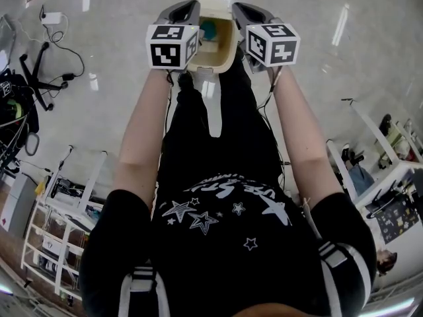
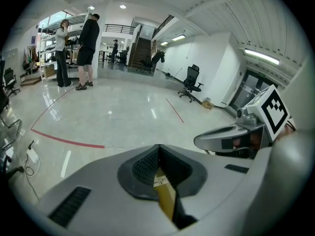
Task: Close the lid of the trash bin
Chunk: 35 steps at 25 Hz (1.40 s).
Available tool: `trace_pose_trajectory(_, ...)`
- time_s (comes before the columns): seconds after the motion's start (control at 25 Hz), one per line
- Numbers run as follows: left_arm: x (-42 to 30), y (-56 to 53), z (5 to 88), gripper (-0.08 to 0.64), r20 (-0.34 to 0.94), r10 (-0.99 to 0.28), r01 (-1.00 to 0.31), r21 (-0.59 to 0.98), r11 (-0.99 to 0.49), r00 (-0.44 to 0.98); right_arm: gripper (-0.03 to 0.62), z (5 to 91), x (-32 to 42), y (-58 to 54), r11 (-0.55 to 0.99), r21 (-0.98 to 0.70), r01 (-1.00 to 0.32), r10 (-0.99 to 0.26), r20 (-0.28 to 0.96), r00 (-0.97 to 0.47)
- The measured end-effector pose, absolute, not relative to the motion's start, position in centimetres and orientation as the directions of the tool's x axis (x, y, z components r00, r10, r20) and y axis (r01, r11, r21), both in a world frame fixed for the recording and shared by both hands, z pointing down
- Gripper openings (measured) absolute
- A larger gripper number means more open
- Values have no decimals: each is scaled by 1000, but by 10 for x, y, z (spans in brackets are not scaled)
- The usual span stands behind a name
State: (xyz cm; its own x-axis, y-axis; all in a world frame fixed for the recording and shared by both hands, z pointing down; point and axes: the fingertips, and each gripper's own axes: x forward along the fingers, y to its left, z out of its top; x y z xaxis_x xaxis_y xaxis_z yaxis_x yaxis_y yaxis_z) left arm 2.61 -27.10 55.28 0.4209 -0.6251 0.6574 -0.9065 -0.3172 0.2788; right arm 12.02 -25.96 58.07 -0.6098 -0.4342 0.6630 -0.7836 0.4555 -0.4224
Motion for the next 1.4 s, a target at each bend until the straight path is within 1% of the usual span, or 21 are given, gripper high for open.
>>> trace_pose_trajectory(0.2, 30, -255, 555, 11, 658, -617, -901, 300, -312, 432, 5, 584, 122, -244, 443, -432, -786, -425, 671, -608)
trace_pose_trajectory(0.64, 27, -188, 578, 11, 689, -553, -883, 348, -315, 469, 5, 605, 114, -185, 410, -441, -798, -381, 712, -589)
trace_pose_trajectory(0.96, 26, -157, 598, 11, 705, -520, -875, 365, -317, 482, 6, 620, 116, -158, 361, -443, -820, -394, 725, -565)
trace_pose_trajectory(1.4, 26, -115, 632, 11, 724, -474, -864, 385, -325, 502, 5, 659, 113, -109, 296, -464, -835, -358, 756, -548)
